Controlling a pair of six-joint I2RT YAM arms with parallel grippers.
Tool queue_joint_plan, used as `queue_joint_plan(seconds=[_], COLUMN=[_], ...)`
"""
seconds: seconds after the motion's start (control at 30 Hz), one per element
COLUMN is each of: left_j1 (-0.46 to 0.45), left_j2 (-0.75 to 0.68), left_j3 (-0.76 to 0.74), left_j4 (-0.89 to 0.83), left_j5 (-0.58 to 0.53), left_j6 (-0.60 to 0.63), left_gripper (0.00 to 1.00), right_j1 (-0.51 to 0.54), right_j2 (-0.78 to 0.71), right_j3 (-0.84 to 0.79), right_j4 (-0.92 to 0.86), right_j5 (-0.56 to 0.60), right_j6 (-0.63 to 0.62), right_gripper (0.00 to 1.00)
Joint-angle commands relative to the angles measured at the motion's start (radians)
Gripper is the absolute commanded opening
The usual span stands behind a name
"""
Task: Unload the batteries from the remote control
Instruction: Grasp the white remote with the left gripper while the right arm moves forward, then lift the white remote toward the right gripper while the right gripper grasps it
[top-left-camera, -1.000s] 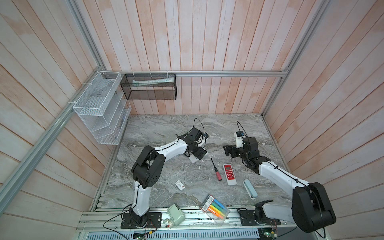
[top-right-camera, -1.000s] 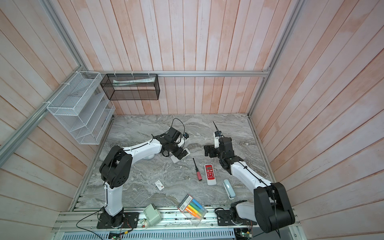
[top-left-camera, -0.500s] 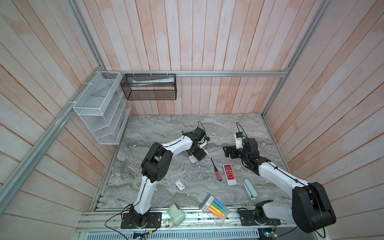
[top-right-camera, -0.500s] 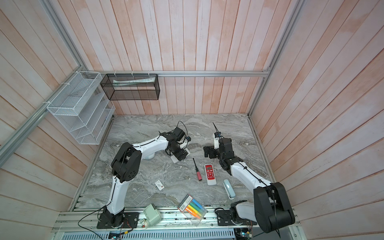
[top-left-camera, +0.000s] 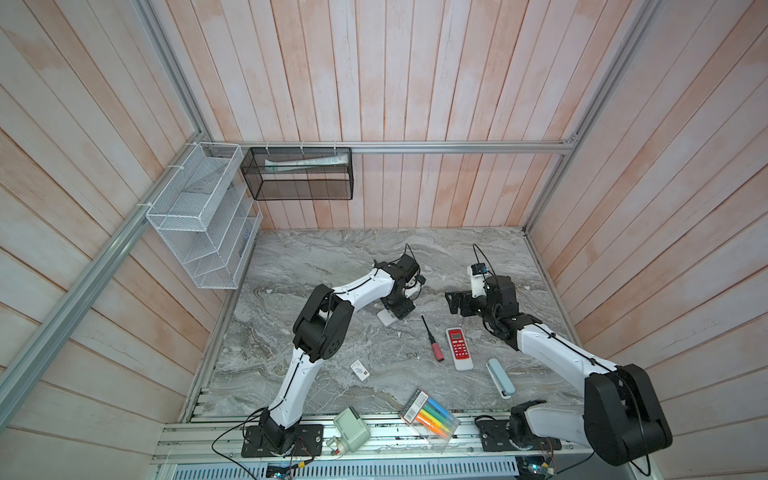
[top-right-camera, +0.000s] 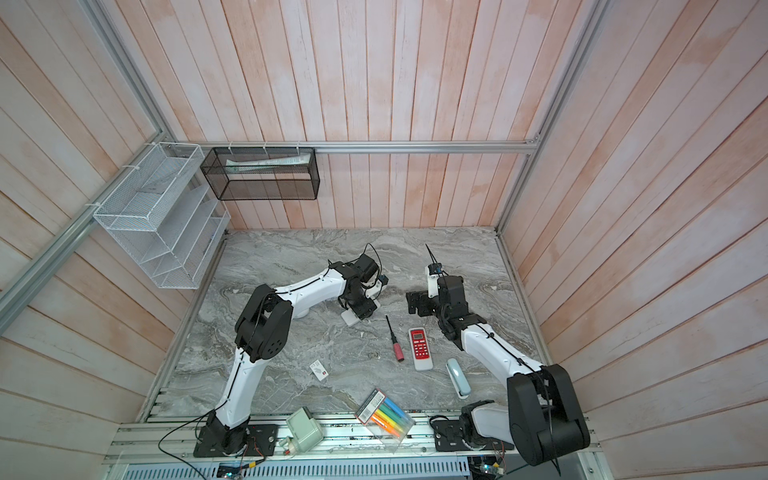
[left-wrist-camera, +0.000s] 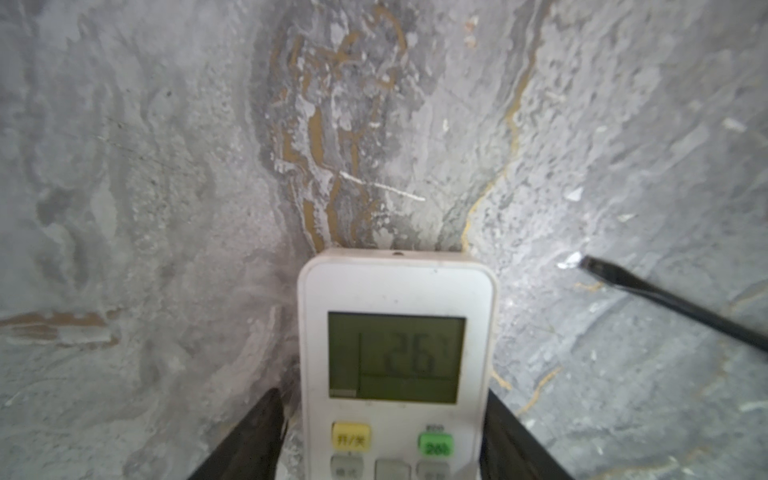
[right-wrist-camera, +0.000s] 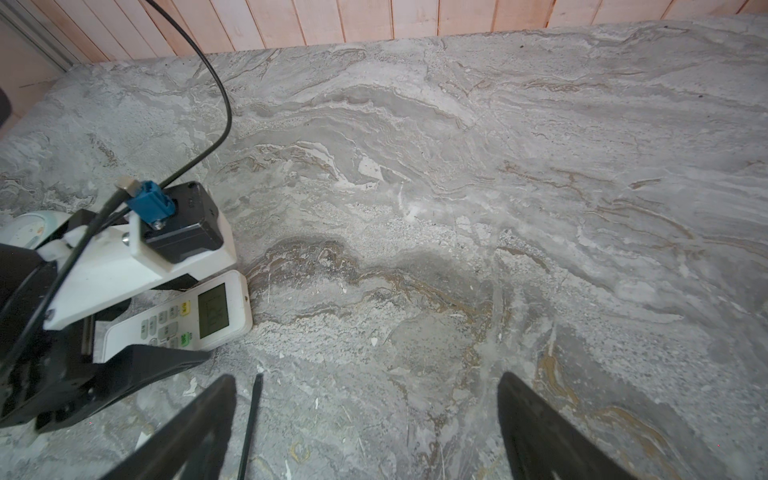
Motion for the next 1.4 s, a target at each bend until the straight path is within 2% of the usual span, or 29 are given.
queue_joint_plan(seconds=[0.0,0.17,0.33,0.57,0.67,0.8,0.93,1.23,1.37], left_j1=[-0.003,-0.003,-0.002,0.015,0.034,0.058,0.063,0.063,0.063], left_j2=[0.032,0.023,-0.026,-0.135,-0.206,-0.319,-0.444,-0.664,-0.708], left_j3=[0.023,0.018,-0.036,-0.154,-0.218,-0.323,-0.453,-0.737,-0.804], left_j4=[-0.058,-0.049,0.054,0.221,0.308,0.46,0.645,1.039,1.121], left_j5=[-0.001,-0.005,-0.022,0.036,0.074,0.137,0.193,0.183,0.172], left_j6=[0.006,0.002,-0.037,-0.144,-0.219,-0.332,-0.449,-0.74,-0.812], left_gripper=[0.66,0.59,0.52,0.52,0.52,0.52,0.52,0.52,0.52], right_j1=[0.003,0.003,0.002,0.002,0.002,0.003,0.033,0.174,0.195], right_j2=[-0.018,-0.023,-0.036,-0.041,-0.04,-0.013,-0.006,0.004,0.021], right_j3=[-0.01,-0.011,-0.035,-0.049,-0.063,-0.06,-0.099,-0.07,-0.039], right_j4=[0.006,0.012,0.051,0.094,0.132,0.175,0.312,0.439,0.476], right_j5=[-0.008,-0.008,-0.017,-0.073,-0.114,-0.245,-0.32,-0.312,-0.337], right_j6=[0.015,0.021,0.039,0.079,0.11,0.139,0.204,0.234,0.274], right_gripper=[0.98,0.98,0.98,0.98,0.98,0.98,0.94,0.85,0.79])
